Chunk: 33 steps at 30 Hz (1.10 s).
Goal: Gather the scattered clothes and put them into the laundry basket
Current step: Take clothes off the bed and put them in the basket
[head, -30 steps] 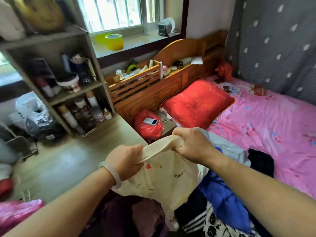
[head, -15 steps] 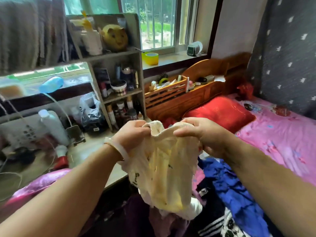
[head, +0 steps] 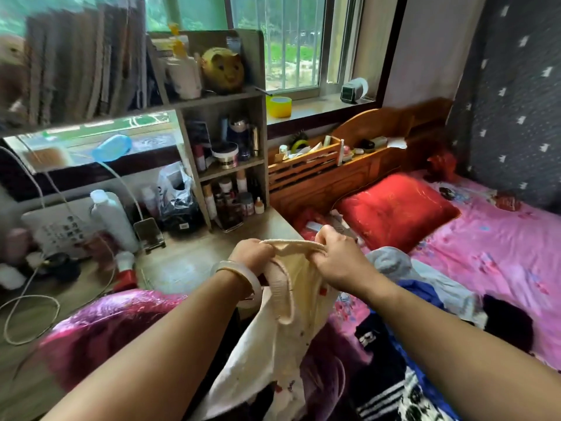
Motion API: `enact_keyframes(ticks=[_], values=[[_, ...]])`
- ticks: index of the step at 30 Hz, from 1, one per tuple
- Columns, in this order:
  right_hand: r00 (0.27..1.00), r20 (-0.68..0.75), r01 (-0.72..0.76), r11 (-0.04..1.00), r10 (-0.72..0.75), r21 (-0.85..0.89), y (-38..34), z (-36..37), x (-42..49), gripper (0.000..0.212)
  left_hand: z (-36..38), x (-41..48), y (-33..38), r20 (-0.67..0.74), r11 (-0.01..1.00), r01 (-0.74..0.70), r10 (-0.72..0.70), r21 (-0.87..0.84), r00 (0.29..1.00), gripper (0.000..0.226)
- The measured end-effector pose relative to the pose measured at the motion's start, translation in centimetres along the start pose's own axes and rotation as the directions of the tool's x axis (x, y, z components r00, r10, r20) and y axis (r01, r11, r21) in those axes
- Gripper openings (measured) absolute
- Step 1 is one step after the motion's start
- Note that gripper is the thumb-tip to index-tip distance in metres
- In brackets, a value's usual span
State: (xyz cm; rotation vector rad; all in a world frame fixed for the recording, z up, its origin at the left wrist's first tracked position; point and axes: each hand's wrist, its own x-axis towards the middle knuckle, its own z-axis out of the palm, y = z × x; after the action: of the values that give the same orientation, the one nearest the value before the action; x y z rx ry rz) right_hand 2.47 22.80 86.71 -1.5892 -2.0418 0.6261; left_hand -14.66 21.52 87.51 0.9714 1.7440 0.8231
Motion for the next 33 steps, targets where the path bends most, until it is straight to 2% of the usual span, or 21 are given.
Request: enact_keyframes(ticks=[1, 2, 3, 4, 5, 6, 8, 10, 13, 16, 18, 20, 21, 22, 24, 25, 27, 29, 33], values=[[0.992, 0.105, -0.084, 0.978, 0.065, 0.19, -0.4, 0.0, -0.3, 0.014, 0.3, 0.0, -0.1, 0.012, 0.993, 0.031, -0.029, -0.112, 0.999, 0.017], [0.964, 0.25, -0.179, 0.912, 0.088, 0.368, -0.8, -0.1, -0.7, 0.018, 0.8, -0.3, 0.0, 0.028, 0.973, 0.062, -0.058, -0.223, 0.998, 0.019], [0.925, 0.375, -0.253, 0.835, 0.061, 0.489, -1.1, -0.1, -1.2, 0.023, 1.3, -0.7, 0.2, 0.055, 0.935, 0.098, -0.085, -0.342, 0.995, 0.018], [0.897, 0.443, -0.271, 0.793, 0.002, 0.546, -1.3, -0.2, -1.6, 0.025, 1.8, -1.2, 0.6, 0.067, 0.895, 0.121, -0.102, -0.429, 0.993, 0.017], [0.887, 0.459, -0.24, 0.8, -0.049, 0.55, -1.3, -0.3, -1.8, 0.029, 2.1, -1.4, 0.8, 0.071, 0.87, 0.124, -0.103, -0.477, 0.992, 0.016], [0.901, 0.429, -0.175, 0.848, -0.068, 0.501, -1.1, -0.2, -1.8, 0.035, 2.3, -1.4, 0.8, 0.069, 0.862, 0.114, -0.092, -0.494, 0.993, 0.016], [0.963, 0.265, -0.019, 0.966, -0.051, 0.256, -0.4, -0.1, -1.2, 0.039, 2.1, -1.3, 1.0, 0.069, 0.886, 0.068, -0.04, -0.458, 0.997, 0.016], [0.991, 0.121, 0.028, 0.986, -0.049, 0.166, 0.3, -0.4, -0.5, 0.03, 1.3, -0.9, 0.7, 0.071, 0.938, -0.01, 0.036, -0.346, 0.997, 0.014], [0.998, 0.058, -0.005, 0.953, -0.014, 0.304, 1.5, -1.1, 0.4, 0.024, -0.3, -0.8, -0.2, 0.145, 0.966, -0.19, 0.217, -0.177, 0.965, 0.008], [0.997, 0.071, -0.023, 0.927, -0.003, 0.374, 1.7, -1.5, 0.5, 0.024, -0.9, -0.5, -1.6, 0.212, 0.935, -0.348, 0.329, 0.063, 0.92, 0.037], [0.995, 0.095, -0.031, 0.923, -0.006, 0.383, 1.7, -1.4, 0.5, 0.024, -0.4, -0.4, -2.3, 0.16, 0.89, -0.424, 0.4, 0.168, 0.902, 0.033], [0.992, 0.122, -0.009, 0.928, -0.039, 0.374, 1.7, -1.6, 0.4, 0.026, -0.1, 0.3, -2.8, -0.004, 0.832, -0.478, 0.499, 0.282, 0.867, 0.019], [0.989, 0.136, 0.008, 0.931, -0.061, 0.365, 1.8, -1.9, 0.5, 0.029, -0.2, 0.8, -3.0, -0.081, 0.831, -0.48, 0.518, 0.281, 0.851, 0.023], [0.986, 0.15, 0.014, 0.93, -0.074, 0.366, 2.0, -2.1, 0.6, 0.032, -0.4, 1.3, -3.1, -0.123, 0.859, -0.473, 0.5, 0.195, 0.858, 0.023], [0.982, 0.18, -0.021, 0.902, -0.063, 0.431, 2.5, -2.6, 0.7, 0.031, -0.5, 1.5, -3.0, -0.118, 0.903, -0.425, 0.416, -0.066, 0.902, 0.01], [0.98, 0.193, -0.05, 0.869, -0.052, 0.492, 2.7, -2.7, 0.7, 0.029, -0.5, 1.6, -3.0, -0.097, 0.908, -0.396, 0.385, -0.139, 0.918, 0.011], [0.978, 0.204, -0.092, 0.786, -0.045, 0.611, 2.8, -2.7, 0.6, 0.029, -0.2, 1.9, -3.4, -0.053, 0.911, -0.374, 0.37, -0.173, 0.927, 0.019], [0.98, 0.195, -0.099, 0.737, -0.046, 0.669, 2.6, -2.6, 0.7, 0.032, 0.1, 2.1, -3.6, -0.032, 0.92, -0.357, 0.357, -0.161, 0.934, 0.015], [0.977, 0.211, -0.149, 0.732, 0.007, 0.665, 3.0, -2.2, 0.5, 0.026, 0.8, 2.0, -3.7, -0.002, 0.923, -0.295, 0.304, -0.248, 0.953, 0.018]])
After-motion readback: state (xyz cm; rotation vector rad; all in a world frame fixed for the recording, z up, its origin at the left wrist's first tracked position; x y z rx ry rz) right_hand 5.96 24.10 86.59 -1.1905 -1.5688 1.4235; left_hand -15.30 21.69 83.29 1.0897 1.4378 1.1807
